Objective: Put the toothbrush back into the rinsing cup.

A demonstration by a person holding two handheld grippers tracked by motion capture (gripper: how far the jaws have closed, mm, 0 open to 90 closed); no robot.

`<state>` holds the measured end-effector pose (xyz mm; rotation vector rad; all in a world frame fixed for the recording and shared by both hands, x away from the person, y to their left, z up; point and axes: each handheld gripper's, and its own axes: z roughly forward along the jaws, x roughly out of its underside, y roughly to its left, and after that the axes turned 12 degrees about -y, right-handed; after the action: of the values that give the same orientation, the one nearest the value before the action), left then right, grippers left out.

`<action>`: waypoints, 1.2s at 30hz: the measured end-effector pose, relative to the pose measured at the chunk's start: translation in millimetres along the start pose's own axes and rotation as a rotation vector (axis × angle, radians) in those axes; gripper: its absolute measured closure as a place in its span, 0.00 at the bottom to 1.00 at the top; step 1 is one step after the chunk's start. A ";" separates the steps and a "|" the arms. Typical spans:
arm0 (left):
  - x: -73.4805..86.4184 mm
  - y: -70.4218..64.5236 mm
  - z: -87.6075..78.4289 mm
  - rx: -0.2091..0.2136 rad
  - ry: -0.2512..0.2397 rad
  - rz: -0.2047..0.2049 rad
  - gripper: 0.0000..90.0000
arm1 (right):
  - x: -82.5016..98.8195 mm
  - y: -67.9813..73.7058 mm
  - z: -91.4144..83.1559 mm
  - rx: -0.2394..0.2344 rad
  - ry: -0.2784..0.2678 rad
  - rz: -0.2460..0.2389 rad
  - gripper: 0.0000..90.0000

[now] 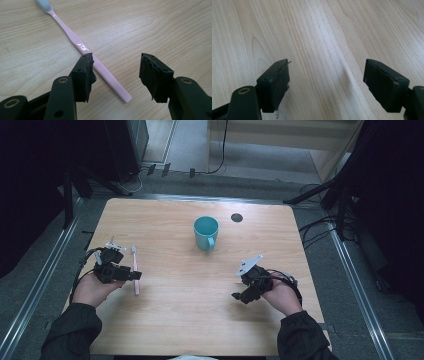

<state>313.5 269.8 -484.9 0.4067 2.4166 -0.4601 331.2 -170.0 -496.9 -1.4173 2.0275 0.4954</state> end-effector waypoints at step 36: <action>-9.1 4.1 1.9 -0.044 0.006 -0.076 0.50 | 2.7 -0.3 -2.6 0.018 0.010 0.011 0.23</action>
<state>323.0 271.1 -481.4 0.2977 2.4498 -0.4384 330.2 -173.5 -496.8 -1.4015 2.0442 0.4747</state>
